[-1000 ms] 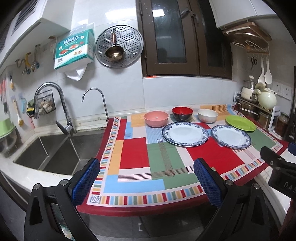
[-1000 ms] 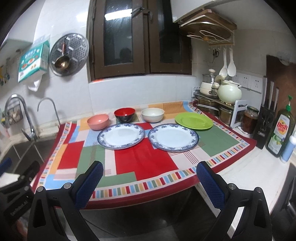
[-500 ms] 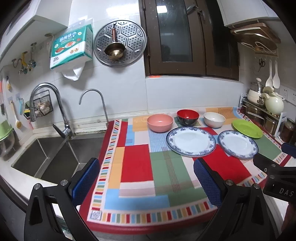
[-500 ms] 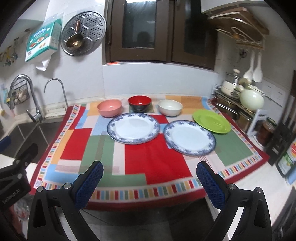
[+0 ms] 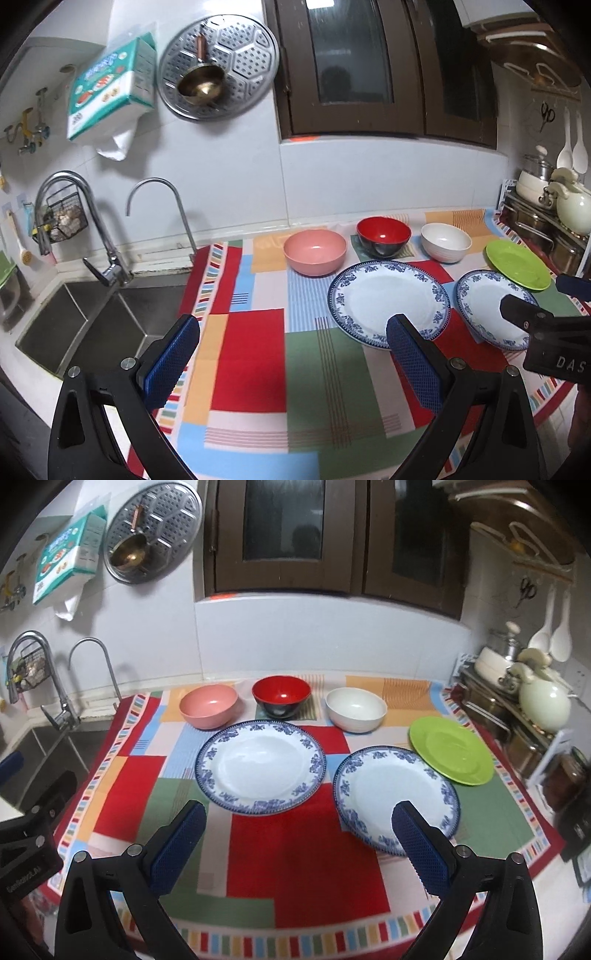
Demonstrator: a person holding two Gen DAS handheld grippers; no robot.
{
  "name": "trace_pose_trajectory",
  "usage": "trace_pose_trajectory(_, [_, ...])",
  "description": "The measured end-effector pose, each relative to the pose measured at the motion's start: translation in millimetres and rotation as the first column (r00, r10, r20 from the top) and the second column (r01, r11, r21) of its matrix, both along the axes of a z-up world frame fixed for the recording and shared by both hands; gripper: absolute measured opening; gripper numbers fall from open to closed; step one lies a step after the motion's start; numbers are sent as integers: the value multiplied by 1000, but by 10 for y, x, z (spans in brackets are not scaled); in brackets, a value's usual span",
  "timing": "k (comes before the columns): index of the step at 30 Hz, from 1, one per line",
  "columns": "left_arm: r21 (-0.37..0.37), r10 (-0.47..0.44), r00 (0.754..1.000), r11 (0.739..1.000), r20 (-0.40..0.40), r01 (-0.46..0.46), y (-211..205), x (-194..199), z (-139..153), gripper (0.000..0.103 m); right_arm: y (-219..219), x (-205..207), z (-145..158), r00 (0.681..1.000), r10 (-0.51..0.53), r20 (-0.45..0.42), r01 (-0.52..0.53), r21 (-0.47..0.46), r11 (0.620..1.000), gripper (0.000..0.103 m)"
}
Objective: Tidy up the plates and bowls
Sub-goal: 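Reach both grippers to the rim of the larger blue-rimmed plate and grasp it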
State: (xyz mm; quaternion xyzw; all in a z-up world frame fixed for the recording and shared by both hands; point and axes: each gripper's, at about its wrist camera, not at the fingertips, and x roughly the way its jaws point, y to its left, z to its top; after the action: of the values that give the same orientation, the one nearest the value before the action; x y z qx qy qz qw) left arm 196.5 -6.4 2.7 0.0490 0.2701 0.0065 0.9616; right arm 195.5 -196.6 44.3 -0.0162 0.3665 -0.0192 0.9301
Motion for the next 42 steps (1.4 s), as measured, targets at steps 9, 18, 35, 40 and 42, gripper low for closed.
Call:
trace_pose_trajectory(9, [14,32,997,999,-69,-31,-182,599,-140,103,-215,698,-207,998,29,-59,-28,22,999,102])
trace_pose_trajectory(18, [35,61,990,998,-130,-57,-338,1141,-328,103,-386,1269,-475,991,60,-121,-55,42,998,102])
trace_pose_trajectory(35, [58,94,944,995,-316,-80,-523,1930,-975,99,-574,2131,-1143,956,112,-270,-106,40,994,92])
trace_pose_trajectory(40, [58,86,931,996,-356,-70,-545,2066,-1128,95,-586,2246,-1308,944,125,-306,-119,39,992,88])
trace_pose_trajectory(42, [48,79,927,997,-367,-66,-543,2107,-1165,92,-586,2283,-1359,938,129,-322,-122,41,992,85])
